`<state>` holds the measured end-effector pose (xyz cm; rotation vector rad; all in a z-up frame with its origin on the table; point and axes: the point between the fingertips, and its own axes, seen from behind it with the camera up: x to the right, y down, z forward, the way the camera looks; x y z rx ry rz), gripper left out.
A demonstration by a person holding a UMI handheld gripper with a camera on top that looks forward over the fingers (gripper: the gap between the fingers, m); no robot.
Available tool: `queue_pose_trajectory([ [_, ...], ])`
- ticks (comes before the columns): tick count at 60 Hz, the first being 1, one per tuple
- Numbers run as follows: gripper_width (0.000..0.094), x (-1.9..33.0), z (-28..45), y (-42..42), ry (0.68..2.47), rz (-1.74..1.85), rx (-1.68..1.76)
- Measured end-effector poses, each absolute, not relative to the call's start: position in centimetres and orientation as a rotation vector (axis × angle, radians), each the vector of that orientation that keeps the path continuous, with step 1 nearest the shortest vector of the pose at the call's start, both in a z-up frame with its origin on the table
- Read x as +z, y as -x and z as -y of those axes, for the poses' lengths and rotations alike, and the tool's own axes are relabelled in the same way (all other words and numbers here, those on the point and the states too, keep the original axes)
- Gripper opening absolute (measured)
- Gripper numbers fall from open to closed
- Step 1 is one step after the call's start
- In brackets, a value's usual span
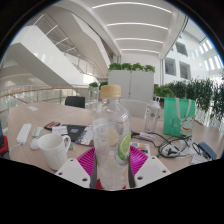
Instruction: Pour water
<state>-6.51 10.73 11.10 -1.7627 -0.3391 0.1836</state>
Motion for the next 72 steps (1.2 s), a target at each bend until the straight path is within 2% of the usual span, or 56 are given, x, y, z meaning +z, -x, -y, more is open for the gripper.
queue_pose_trajectory([
  [7,0.0453,8.3,-11.3,6.6,1.779,0.322,0.255],
  [9,0.0455,8.5,-10.6,6.7,1.73,0.307,0.264],
  [19,0.0456,8.6,-10.6,6.2,1.716,0.284,0.304],
  [28,0.0589,7.9,-9.9,5.9,1.822,0.295,0.25],
  [33,0.0841,7.5,-7.7,6.1,1.898,0.293,0.259],
  [35,0.0847,7.7,-6.6,6.0,1.919,0.283,0.257],
  [44,0.0837,10.8,1.3,5.9,1.974,0.187,0.204],
  [60,0.0838,19.7,16.5,9.8,1.991,0.086,0.073],
  [72,0.0845,24.6,24.2,12.6,2.01,0.01,0.064],
])
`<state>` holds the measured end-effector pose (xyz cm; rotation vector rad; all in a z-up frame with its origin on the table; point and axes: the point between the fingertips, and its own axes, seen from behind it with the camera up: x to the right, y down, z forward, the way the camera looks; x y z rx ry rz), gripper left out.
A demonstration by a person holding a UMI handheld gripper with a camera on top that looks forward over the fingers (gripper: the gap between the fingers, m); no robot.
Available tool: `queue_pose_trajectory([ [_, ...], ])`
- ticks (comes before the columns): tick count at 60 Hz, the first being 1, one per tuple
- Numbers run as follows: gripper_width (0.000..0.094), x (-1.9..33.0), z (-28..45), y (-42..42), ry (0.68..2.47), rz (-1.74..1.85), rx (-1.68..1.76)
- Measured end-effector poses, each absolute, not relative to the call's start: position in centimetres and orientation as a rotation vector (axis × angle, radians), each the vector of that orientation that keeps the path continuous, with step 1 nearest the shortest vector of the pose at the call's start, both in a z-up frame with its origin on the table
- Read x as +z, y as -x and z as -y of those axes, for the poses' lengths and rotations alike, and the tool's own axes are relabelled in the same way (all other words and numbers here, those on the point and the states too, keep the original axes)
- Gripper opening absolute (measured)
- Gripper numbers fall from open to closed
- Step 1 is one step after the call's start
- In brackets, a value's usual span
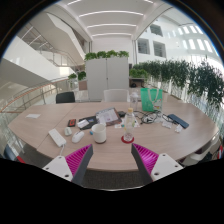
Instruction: Pour water
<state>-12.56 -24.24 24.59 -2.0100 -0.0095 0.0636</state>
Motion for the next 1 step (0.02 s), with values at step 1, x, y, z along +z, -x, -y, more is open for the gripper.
queue_pose_trajectory([
  [1,0.0845,25.02,24.74,12.77,2.008,0.005,0.07],
])
